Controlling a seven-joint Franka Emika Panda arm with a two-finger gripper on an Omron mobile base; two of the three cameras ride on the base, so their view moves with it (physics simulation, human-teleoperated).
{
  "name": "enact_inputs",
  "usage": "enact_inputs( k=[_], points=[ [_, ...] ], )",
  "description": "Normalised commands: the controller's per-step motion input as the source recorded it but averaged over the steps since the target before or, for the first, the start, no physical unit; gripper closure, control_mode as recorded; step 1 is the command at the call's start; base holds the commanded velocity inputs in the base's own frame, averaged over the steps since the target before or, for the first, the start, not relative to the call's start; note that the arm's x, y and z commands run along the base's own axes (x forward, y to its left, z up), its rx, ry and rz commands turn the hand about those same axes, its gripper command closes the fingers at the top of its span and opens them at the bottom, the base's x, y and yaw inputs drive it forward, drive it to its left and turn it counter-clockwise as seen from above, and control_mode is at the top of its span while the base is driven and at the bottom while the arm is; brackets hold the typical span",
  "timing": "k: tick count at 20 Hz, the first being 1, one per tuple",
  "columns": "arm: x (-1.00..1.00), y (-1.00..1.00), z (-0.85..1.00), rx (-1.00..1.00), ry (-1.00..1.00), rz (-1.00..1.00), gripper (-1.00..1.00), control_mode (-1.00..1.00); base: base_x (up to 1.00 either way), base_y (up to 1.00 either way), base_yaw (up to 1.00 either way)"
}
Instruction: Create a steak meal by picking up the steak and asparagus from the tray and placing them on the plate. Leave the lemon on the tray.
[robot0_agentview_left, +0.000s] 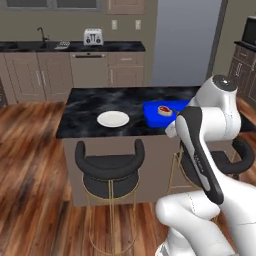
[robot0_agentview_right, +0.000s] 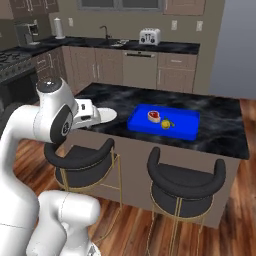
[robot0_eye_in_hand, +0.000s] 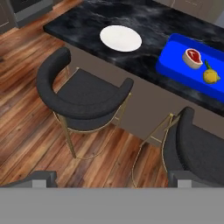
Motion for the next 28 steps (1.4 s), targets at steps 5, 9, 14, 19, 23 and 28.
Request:
enact_inputs(
  k=[5,9,14,19,23,28],
  points=[
    [0.0,0.0,0.0,0.0,0.0,0.0,-1.0,1.0,0.33,-0.09,0.27],
    [0.0,0.0,0.0,0.0,0.0,0.0,-1.0,1.0,0.4,-0.3,0.19],
    [0.0,0.0,0.0,0.0,0.0,0.0,-1.0,1.0,0.45,-0.37,0.14],
    [0.0,0.0,0.0,0.0,0.0,0.0,-1.0,1.0,0.46,-0.44,0.13],
    [0.0,0.0,0.0,0.0,0.0,0.0,-1.0,1.0,0.46,-0.52,0.1],
    [0.0,0.0,0.0,0.0,0.0,0.0,-1.0,1.0,0.46,-0.6,0.09]
  ],
)
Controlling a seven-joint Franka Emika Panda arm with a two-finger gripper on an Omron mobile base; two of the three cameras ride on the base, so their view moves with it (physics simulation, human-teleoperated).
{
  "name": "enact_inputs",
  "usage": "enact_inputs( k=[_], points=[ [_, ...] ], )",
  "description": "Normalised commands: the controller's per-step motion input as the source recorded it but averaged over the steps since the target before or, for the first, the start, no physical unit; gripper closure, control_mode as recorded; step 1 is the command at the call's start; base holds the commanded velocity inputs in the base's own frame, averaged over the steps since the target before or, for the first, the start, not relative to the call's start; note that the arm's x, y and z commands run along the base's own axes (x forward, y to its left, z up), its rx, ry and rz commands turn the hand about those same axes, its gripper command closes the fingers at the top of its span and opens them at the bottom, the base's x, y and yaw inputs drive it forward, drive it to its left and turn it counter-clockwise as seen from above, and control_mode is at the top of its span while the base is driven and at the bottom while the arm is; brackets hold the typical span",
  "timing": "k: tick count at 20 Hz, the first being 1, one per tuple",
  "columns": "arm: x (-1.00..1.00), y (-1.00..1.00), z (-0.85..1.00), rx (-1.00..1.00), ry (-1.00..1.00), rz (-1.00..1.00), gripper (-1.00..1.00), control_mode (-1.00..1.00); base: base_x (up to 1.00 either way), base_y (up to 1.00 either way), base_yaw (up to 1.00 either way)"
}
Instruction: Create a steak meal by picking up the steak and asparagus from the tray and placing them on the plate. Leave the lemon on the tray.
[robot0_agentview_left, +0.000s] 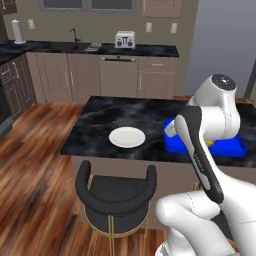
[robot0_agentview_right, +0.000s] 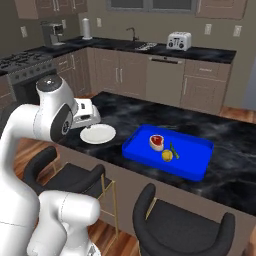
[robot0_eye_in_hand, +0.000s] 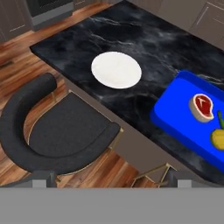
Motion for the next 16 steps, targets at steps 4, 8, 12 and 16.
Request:
enact_inputs(
  k=[4,8,12,16],
  points=[
    [0.0,0.0,0.0,0.0,0.0,0.0,-1.0,1.0,0.58,-0.48,0.12],
    [0.0,0.0,0.0,0.0,0.0,0.0,-1.0,1.0,0.64,-0.31,0.19],
    [0.0,0.0,0.0,0.0,0.0,0.0,-1.0,1.0,0.66,-0.46,0.23],
    [0.0,0.0,0.0,0.0,0.0,0.0,-1.0,1.0,0.61,-0.5,0.25]
  ],
)
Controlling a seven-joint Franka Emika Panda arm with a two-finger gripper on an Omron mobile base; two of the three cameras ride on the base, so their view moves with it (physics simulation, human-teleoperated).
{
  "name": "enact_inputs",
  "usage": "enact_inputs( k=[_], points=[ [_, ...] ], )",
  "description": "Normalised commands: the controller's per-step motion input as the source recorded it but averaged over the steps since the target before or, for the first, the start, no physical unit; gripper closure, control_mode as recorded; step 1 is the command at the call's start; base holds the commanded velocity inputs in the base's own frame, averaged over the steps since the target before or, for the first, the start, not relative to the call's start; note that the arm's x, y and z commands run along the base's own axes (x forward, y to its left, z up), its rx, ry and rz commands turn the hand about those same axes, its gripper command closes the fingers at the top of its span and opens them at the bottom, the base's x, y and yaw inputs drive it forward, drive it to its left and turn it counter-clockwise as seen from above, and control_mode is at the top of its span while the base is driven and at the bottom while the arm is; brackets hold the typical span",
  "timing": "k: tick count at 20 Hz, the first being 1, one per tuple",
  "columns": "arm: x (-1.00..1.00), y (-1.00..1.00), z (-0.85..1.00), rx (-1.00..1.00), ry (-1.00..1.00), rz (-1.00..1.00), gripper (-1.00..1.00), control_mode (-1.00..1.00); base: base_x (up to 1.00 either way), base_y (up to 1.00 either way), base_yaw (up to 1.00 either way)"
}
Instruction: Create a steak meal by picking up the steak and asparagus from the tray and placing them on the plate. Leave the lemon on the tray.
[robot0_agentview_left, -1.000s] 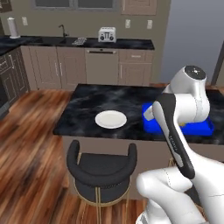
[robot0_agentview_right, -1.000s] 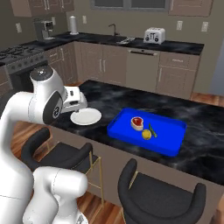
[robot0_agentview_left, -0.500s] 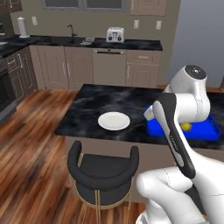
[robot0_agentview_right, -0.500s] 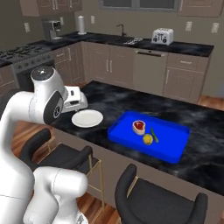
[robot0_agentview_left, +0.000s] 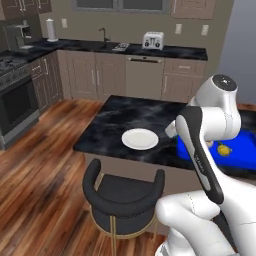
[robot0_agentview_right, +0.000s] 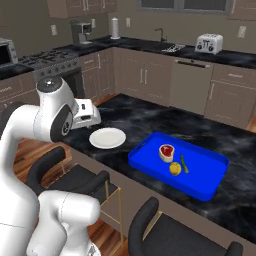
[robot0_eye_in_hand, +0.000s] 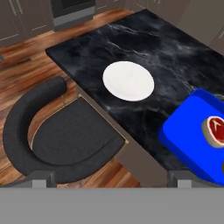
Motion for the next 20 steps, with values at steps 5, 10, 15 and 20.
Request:
enact_inputs(
  k=[5,10,15,20],
  points=[
    [0.0,0.0,0.0,0.0,0.0,0.0,-1.0,1.0,0.54,-0.5,0.26],
    [0.0,0.0,0.0,0.0,0.0,0.0,-1.0,1.0,0.24,-0.3,0.18],
    [0.12,-0.03,0.0,0.0,0.0,0.04,-1.0,-1.0,0.0,0.0,0.0],
    [0.03,-0.08,0.0,0.0,0.01,0.01,-1.0,-1.0,0.0,0.0,0.0]
  ],
)
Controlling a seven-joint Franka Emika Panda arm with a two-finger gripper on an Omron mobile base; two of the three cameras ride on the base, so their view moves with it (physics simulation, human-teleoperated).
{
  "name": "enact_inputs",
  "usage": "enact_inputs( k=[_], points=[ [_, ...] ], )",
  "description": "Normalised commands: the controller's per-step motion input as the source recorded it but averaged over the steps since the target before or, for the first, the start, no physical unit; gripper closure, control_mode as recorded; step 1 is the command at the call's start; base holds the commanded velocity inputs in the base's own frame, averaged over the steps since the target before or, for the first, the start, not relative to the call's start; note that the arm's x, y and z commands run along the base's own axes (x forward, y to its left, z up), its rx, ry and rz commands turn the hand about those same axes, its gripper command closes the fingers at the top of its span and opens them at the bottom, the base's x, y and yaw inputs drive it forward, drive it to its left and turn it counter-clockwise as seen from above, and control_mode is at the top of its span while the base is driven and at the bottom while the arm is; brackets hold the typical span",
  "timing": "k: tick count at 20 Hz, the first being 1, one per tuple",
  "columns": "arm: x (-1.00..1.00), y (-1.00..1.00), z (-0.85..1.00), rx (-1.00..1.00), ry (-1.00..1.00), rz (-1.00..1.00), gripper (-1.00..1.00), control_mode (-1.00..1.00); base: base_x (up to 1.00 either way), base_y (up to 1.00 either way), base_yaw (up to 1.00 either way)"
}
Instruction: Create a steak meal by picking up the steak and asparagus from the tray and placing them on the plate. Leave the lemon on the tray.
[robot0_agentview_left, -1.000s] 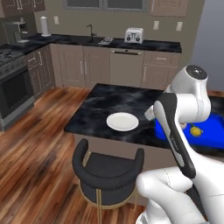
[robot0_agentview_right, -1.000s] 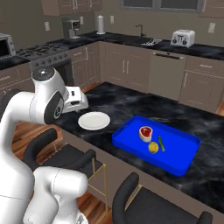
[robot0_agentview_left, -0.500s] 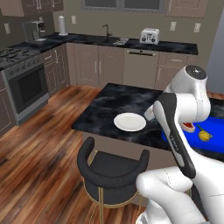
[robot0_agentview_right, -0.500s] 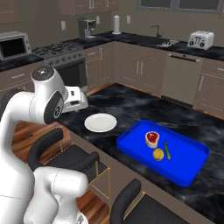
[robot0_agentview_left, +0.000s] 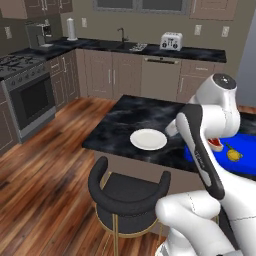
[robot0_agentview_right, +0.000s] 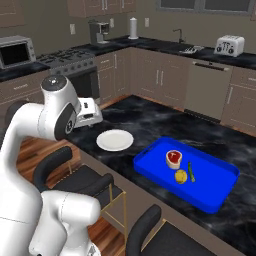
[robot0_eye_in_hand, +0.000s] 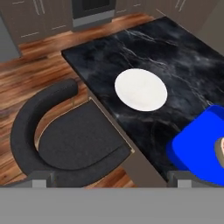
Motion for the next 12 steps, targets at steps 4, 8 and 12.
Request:
enact_inputs(
  k=[4,8,12],
  points=[
    [0.0,-0.58,-0.03,0.02,0.02,-0.02,-1.0,-1.0,0.0,0.0,0.0],
    [0.01,-0.86,-0.14,0.03,0.06,-0.08,-1.0,-1.0,0.0,0.0,0.0],
    [0.13,-0.88,-0.08,0.02,0.07,-0.12,-1.0,-1.0,0.0,0.0,0.0]
  ],
)
